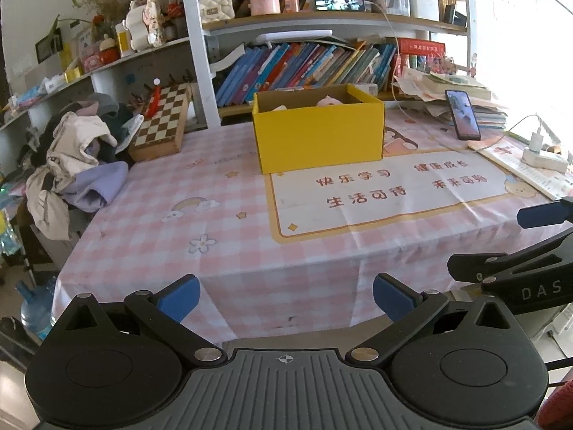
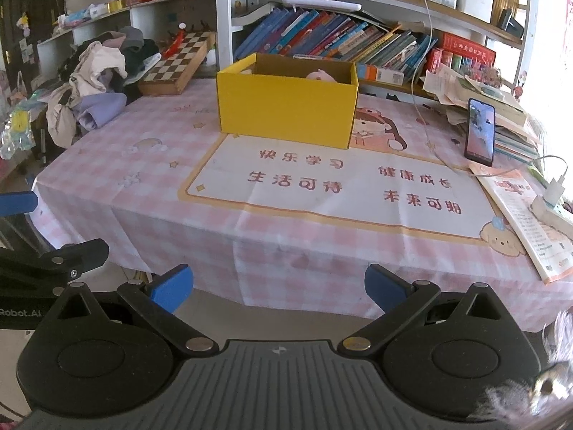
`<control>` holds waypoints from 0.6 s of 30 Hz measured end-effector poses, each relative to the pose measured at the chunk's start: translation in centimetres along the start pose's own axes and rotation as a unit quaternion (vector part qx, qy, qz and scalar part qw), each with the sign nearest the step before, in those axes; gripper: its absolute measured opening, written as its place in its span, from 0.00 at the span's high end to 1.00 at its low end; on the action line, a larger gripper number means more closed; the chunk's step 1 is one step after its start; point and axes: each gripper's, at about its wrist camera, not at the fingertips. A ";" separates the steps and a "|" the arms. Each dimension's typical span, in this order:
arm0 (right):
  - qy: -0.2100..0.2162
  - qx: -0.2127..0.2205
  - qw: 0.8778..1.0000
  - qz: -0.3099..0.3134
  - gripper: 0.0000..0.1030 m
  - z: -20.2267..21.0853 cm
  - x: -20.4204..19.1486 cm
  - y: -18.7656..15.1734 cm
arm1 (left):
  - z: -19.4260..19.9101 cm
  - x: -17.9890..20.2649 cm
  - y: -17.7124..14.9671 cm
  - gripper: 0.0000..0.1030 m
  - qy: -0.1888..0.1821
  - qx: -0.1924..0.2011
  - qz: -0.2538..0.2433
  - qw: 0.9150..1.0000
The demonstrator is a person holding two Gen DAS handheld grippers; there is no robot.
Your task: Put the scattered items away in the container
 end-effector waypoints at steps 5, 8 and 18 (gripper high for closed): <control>-0.001 -0.003 1.000 0.001 0.00 -0.1 -0.1 -0.1 | -0.2 -0.1 -0.1 0.00 -0.003 -0.009 0.005 1.000; -0.002 -0.005 1.000 0.002 0.00 -0.1 -0.1 -0.1 | -0.3 0.0 -0.1 0.00 -0.003 -0.009 0.005 1.000; -0.003 -0.008 1.000 0.000 0.00 -0.2 -0.1 -0.1 | -0.3 0.2 0.0 0.00 0.000 -0.007 0.000 1.000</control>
Point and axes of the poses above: each gripper's, at about its wrist camera, not at the fingertips, and z roughly against the way its jaws point, x to its right, y to its top, and after that the axes turned 4 degrees about z, right-handed
